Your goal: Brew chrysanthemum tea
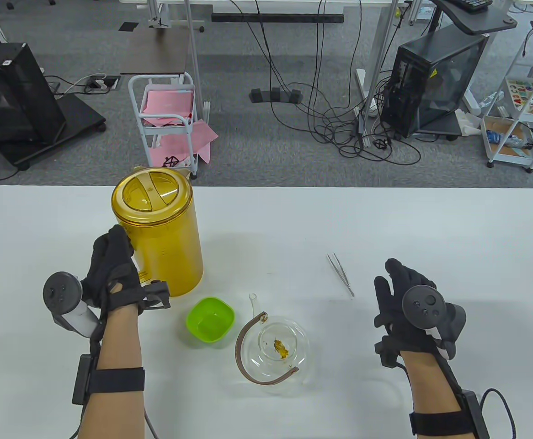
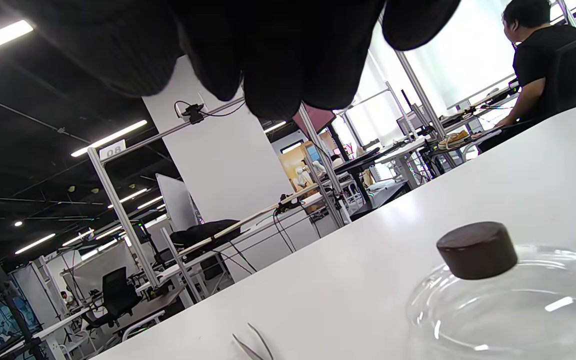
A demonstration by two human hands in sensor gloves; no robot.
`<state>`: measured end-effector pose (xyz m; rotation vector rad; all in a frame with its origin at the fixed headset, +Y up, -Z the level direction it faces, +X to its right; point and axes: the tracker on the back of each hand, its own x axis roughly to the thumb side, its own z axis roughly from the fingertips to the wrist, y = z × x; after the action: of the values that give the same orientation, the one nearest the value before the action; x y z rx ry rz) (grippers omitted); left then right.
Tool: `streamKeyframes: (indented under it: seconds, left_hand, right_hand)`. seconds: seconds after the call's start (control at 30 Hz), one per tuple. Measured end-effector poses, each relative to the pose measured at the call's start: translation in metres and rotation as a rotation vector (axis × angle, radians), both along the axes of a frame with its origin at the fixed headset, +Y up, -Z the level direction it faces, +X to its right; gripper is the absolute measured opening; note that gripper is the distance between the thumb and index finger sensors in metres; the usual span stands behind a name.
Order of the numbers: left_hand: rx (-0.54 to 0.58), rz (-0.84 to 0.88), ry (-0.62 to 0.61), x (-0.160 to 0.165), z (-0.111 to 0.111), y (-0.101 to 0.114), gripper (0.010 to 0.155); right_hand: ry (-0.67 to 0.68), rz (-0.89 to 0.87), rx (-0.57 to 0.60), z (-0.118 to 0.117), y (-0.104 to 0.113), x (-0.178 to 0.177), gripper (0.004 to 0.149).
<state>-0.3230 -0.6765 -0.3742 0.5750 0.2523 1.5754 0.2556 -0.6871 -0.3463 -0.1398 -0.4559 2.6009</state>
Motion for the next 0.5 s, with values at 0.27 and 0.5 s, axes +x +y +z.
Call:
streamKeyframes:
  seconds: [0.27,0.5]
  left_hand:
    - [0.075,-0.142,0.071,0.004,0.011,0.024,0.054]
    - [0.113,-0.410,0.129,0.017,0.031,0.065,0.056]
  right_hand:
    - [0.003,-0.004,-0.002,0.000,0.000,0.000,0.058]
    - [0.003,-0.014,0.002,0.001,0.002,0.002,0.059]
